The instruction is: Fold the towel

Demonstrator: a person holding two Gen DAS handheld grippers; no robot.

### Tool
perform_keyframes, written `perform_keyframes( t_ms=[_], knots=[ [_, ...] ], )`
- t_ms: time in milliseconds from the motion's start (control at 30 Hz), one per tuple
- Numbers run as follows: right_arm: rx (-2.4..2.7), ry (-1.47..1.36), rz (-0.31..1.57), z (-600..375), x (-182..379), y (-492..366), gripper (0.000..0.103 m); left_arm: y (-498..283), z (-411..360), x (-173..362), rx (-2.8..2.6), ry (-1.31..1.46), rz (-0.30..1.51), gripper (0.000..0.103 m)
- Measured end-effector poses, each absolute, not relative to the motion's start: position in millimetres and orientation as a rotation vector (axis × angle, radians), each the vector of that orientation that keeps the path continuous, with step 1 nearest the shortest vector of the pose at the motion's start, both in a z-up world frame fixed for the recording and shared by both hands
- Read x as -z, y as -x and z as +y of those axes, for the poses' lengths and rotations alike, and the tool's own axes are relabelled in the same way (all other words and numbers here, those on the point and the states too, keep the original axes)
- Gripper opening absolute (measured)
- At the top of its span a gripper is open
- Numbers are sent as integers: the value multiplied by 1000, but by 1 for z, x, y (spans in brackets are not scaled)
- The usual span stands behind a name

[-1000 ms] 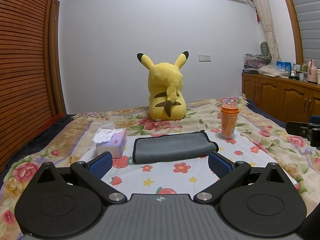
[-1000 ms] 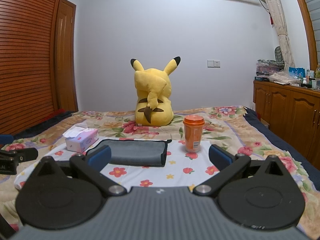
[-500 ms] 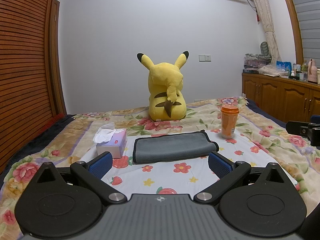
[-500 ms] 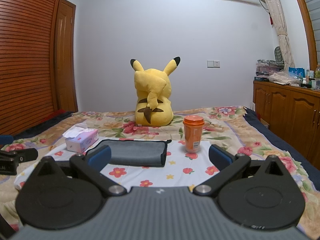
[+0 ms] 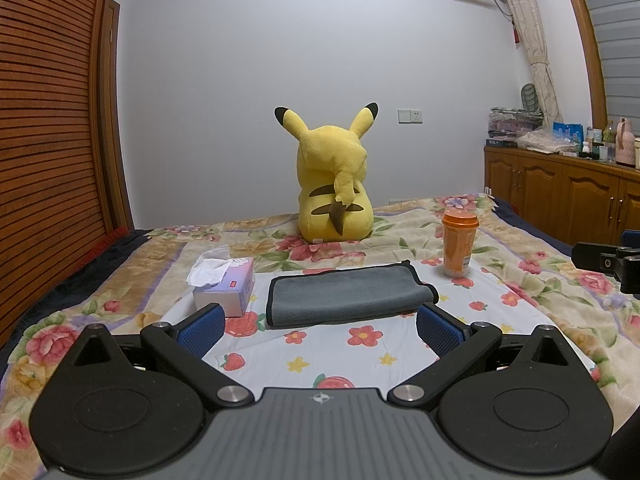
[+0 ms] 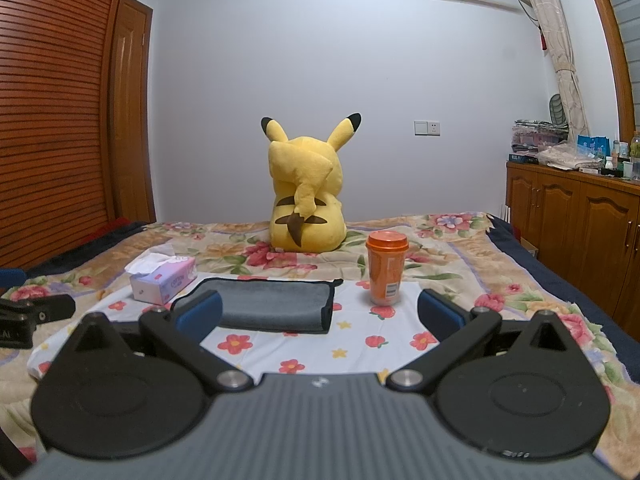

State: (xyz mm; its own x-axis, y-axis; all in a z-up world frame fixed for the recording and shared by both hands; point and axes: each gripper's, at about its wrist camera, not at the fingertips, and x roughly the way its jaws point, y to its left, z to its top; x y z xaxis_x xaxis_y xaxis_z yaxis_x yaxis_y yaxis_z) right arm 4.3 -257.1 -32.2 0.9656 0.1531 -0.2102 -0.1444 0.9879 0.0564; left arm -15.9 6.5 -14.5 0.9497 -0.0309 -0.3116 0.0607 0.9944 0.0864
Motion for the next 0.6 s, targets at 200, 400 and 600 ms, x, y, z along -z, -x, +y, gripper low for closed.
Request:
perform_keyframes(
  t_ms=[200,400,600],
  knots=[
    [-150,-41,216,-257,32,-4,103,16,6,14,47,-96,314,103],
    [-150,-40,216,-257,32,-4,103,16,6,15,47,-96,313,103],
    [-151,-40,216,-257,32,-5,103,16,7,14,47,-97,313,103]
  ],
)
